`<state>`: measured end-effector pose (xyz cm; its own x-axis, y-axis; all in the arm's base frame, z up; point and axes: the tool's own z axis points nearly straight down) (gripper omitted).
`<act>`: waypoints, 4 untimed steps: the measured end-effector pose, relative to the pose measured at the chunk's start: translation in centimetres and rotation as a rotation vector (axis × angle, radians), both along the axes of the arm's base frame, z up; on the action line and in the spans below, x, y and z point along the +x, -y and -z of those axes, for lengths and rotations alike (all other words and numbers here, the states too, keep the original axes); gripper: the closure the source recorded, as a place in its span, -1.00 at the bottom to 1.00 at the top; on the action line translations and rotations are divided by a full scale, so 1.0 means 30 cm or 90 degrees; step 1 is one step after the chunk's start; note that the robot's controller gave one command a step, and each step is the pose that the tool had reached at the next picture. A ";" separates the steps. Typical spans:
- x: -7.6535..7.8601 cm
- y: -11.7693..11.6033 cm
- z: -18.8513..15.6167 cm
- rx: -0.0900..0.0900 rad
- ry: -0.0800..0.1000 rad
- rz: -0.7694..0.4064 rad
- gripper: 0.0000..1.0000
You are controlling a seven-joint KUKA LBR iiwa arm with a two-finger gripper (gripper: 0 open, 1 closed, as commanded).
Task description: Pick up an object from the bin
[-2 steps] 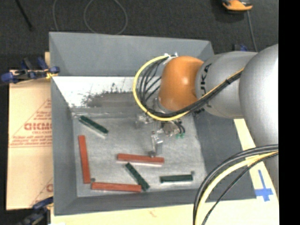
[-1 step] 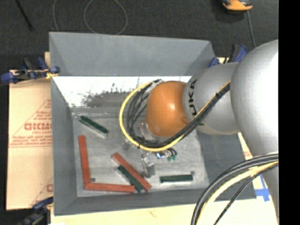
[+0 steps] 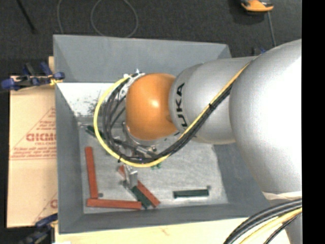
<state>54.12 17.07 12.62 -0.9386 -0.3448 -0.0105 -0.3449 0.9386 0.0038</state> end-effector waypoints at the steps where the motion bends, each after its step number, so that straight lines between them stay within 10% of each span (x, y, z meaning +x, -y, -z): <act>1: 0.032 0.214 0.189 -0.006 -0.005 -0.072 -1.00; 2: 0.014 -0.136 0.056 -0.004 0.000 -0.300 -1.00; 3: 0.038 -0.143 -0.176 -0.006 0.003 -0.407 -1.00; 4: 0.370 0.068 -0.190 -0.008 0.003 -0.451 -1.00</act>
Offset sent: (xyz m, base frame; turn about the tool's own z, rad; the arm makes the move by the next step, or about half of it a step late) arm 0.0085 -0.0607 -0.0562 -0.1168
